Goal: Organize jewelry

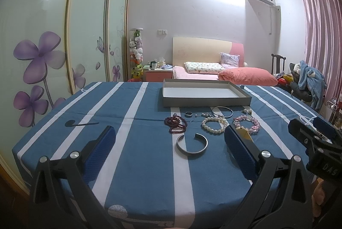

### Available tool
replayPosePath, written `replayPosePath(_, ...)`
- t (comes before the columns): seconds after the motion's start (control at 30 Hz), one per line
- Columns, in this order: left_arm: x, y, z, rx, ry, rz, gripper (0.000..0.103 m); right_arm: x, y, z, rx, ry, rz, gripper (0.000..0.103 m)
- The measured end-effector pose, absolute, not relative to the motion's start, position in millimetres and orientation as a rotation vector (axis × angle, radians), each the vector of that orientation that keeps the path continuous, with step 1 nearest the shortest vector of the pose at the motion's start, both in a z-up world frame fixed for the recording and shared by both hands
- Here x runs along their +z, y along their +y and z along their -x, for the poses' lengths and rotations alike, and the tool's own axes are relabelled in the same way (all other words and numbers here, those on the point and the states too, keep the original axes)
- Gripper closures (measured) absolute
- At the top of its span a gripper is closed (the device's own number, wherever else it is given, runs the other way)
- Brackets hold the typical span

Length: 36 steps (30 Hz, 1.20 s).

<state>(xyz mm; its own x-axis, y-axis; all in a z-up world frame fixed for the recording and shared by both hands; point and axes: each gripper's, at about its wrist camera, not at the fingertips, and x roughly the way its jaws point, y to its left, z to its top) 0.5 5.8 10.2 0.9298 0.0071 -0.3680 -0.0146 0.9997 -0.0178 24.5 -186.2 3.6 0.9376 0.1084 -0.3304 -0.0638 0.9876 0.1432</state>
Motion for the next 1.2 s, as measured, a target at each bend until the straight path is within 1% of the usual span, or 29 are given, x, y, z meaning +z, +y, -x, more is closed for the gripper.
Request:
replayPosePath(0.2,0.6,11.0,-17.7,0.015,0.431,0.042,0.004,-9.7,-187.2,-40.1,0.111,0.410,-0.140,0.002)
replayPosePath(0.33,-8.6,17.2,-35.8,0.008,0.492,0.053,0.004,-21.5,-185.0,-62.3,0.134,0.494,-0.156,0.002)
replayPosePath(0.47,-18.3,17.5,-56.7,-0.011,0.560,0.036,0.004,-34.2,-179.6,-86.9,0.152,0.589,-0.163,0.007)
replayPosePath(0.53,-23.0,16.5,-66.1,-0.025,0.587,0.024,0.004,-39.6,-174.6,-99.8,0.149,0.635,-0.149,0.007)
replayPosePath(0.67,-28.5,12.0,-78.1,-0.039,0.613,-0.015,0.004,-47.9,-167.7,-119.1,0.147,0.719,-0.139,0.012)
replayPosePath(0.83,-33.7,9.6,-94.0,-0.057,0.655,-0.025,0.004,-58.6,-161.8,-135.6,0.149,0.806,-0.139,0.025)
replayPosePath(1.0,-37.4,5.9,-103.4,-0.074,0.685,-0.027,0.004,-64.6,-157.4,-140.4,0.155,0.837,-0.128,0.032)
replayPosePath(1.07,-39.5,5.6,-107.1,-0.078,0.698,-0.020,0.004,-65.4,-156.0,-141.0,0.156,0.834,-0.115,0.046)
replayPosePath(1.13,-42.0,4.7,-111.1,-0.086,0.717,-0.011,0.004,-65.5,-157.3,-142.8,0.156,0.826,-0.111,0.054)
replayPosePath(1.2,-44.3,1.3,-114.9,-0.092,0.734,-0.011,0.004,-64.7,-164.0,-143.4,0.156,0.820,-0.125,0.060)
